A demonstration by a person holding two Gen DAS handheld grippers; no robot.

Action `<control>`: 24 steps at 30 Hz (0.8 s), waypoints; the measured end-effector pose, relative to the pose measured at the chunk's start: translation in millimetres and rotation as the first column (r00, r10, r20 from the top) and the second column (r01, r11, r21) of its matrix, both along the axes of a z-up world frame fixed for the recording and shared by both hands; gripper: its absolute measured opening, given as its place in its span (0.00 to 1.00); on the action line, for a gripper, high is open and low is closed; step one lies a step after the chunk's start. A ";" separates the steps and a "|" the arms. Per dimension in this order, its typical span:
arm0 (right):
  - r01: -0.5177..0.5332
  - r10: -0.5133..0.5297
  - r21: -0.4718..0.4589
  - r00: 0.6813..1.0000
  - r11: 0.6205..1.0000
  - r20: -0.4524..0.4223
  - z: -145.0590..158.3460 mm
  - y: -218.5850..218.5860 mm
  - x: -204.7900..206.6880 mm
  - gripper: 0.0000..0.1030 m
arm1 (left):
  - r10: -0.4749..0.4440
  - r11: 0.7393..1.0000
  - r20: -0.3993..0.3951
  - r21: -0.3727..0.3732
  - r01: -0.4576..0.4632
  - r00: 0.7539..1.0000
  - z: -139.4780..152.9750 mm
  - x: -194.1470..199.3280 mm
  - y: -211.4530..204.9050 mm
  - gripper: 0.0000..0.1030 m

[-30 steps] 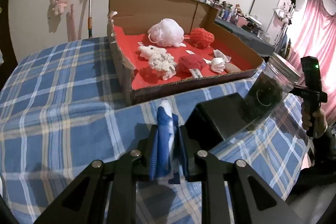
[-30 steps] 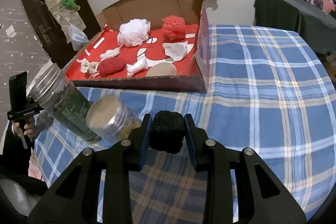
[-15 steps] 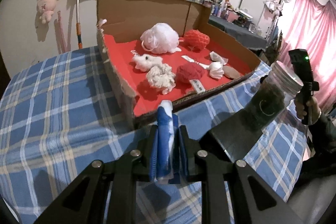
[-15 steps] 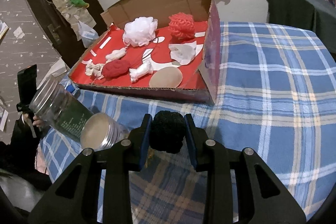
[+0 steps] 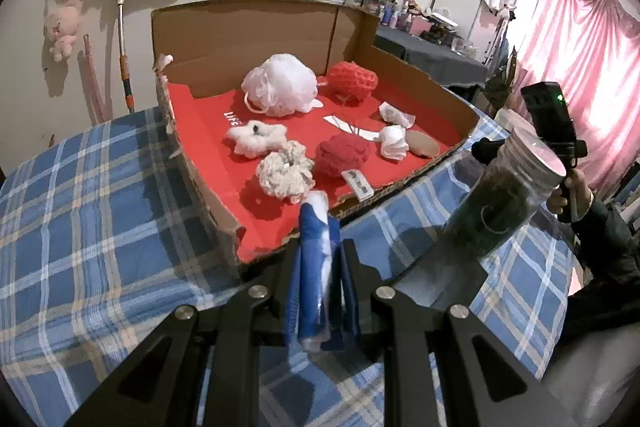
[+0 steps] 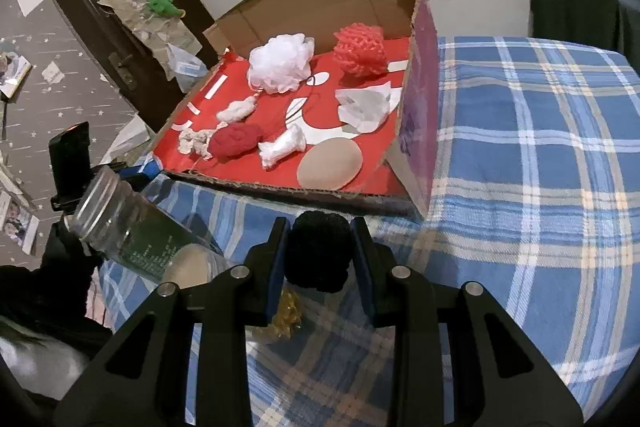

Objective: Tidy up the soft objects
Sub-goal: 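Carry the blue cloth and black ball past the jars toward the box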

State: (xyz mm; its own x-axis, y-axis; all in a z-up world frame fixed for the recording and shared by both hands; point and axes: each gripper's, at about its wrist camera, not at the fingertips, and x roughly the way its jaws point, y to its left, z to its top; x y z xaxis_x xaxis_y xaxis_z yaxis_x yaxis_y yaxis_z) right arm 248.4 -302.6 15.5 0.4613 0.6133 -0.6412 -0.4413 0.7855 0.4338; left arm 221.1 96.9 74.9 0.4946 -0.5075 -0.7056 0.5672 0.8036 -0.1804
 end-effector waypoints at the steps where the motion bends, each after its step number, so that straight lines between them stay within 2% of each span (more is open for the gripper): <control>1: -0.006 0.006 0.007 1.000 1.000 -0.003 0.1 0.2 1.5 0.29 | -0.003 1.000 -0.002 -0.004 0.003 1.000 0.5 1.3 -0.2 0.19; 15: -0.093 0.093 -0.023 0.995 0.995 -0.021 2.9 23.8 14.3 0.29 | -0.069 0.997 -0.021 -0.024 0.069 0.997 8.3 18.7 -16.5 0.19; 24: -0.146 0.144 -0.056 0.989 0.988 -0.045 6.8 39.3 19.9 0.29 | -0.116 0.993 -0.016 0.001 0.116 0.993 16.5 23.8 -40.1 0.19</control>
State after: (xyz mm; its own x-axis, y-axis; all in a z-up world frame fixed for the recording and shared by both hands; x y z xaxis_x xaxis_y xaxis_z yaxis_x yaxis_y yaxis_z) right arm 268.3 -263.3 22.3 0.3432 0.6321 -0.6947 -0.5354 0.7394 0.4083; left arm 244.9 56.7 91.3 0.4212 -0.5595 -0.7138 0.6539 0.7327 -0.1885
